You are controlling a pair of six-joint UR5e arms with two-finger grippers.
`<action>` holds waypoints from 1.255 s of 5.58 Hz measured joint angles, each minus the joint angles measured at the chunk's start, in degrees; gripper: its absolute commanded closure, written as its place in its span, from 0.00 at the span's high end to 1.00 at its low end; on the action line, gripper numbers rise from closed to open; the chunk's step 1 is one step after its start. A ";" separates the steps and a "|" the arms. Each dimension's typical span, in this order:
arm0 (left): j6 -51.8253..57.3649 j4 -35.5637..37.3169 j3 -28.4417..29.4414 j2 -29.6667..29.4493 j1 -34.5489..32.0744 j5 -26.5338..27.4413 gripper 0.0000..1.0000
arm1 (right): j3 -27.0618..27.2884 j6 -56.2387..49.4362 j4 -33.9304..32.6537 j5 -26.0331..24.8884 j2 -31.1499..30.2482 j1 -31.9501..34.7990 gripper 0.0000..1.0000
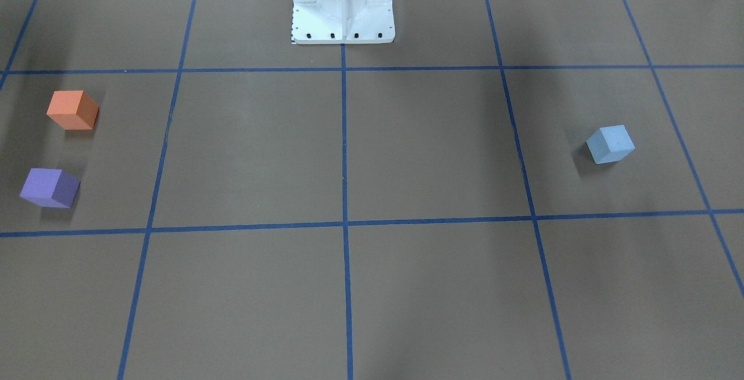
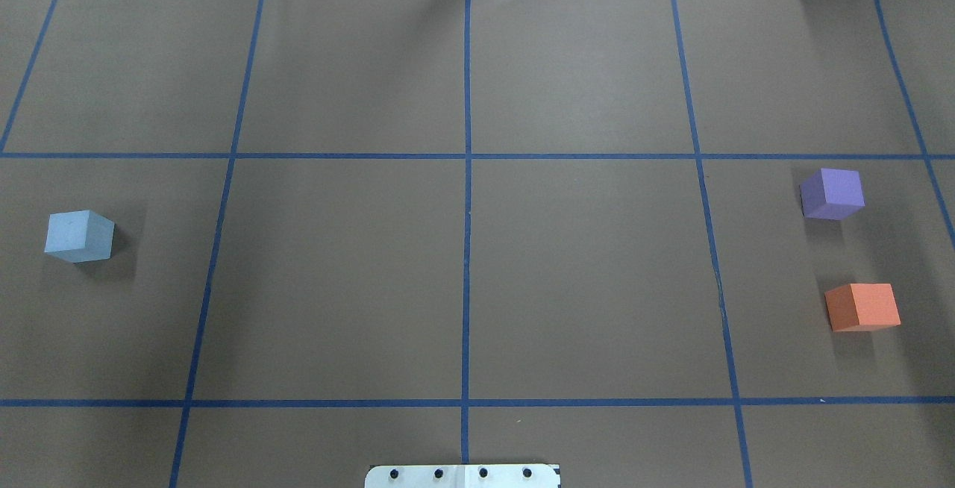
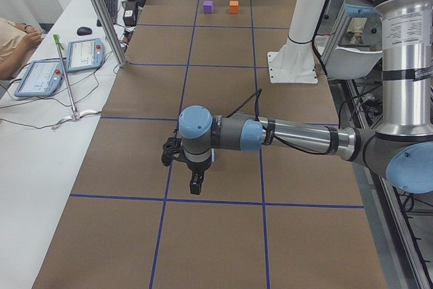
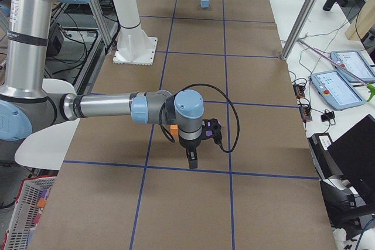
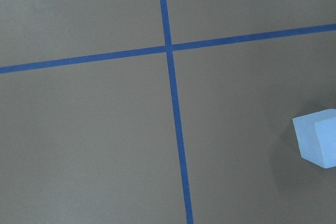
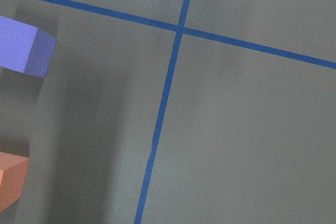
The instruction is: Place blue block between orange and purple blocks
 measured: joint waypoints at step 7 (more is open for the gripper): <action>-0.67 -20.93 2.34 -1.37 0.37 -0.14 1.00 | -0.05 -0.12 0.26 0.18 -0.87 -0.03 1.00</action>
